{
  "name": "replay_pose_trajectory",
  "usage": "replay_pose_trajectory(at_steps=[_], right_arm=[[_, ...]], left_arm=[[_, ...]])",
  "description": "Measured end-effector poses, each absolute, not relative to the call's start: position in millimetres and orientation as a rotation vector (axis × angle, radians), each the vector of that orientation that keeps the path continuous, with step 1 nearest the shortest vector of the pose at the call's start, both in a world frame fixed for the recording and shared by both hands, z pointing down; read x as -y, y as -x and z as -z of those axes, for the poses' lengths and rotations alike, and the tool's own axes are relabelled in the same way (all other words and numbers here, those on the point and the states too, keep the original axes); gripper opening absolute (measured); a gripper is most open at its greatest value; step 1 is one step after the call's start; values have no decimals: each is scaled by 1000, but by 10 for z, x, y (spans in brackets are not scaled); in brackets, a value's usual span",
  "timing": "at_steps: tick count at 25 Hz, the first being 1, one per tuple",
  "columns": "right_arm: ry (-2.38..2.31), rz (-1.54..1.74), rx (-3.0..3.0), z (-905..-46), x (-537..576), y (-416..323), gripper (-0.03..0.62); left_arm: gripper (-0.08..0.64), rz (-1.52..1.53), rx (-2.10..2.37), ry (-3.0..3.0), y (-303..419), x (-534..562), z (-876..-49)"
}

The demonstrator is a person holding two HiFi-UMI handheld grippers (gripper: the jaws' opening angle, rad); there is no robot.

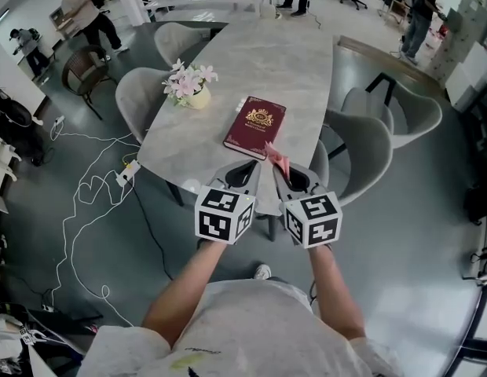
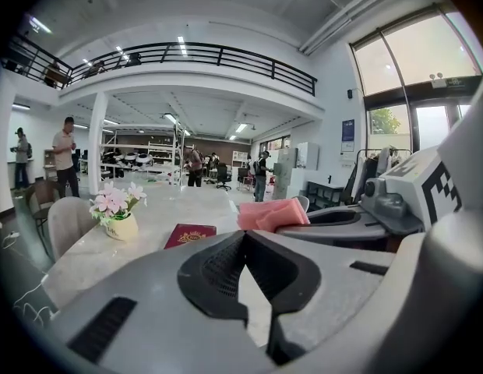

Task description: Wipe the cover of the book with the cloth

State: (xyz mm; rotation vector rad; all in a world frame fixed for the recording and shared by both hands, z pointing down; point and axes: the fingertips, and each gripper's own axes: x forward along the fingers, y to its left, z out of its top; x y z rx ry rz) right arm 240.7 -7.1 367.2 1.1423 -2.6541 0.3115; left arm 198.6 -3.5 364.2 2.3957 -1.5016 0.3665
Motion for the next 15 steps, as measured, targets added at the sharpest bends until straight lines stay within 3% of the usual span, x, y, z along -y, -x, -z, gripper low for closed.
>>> replay_pose_trajectory(at_steps=[15], right_arm=[[-1095,-230,2559,-3887,741,-2182,18]], left_arm=[[7,-313,1474,-2366,-1704,668,-3899]])
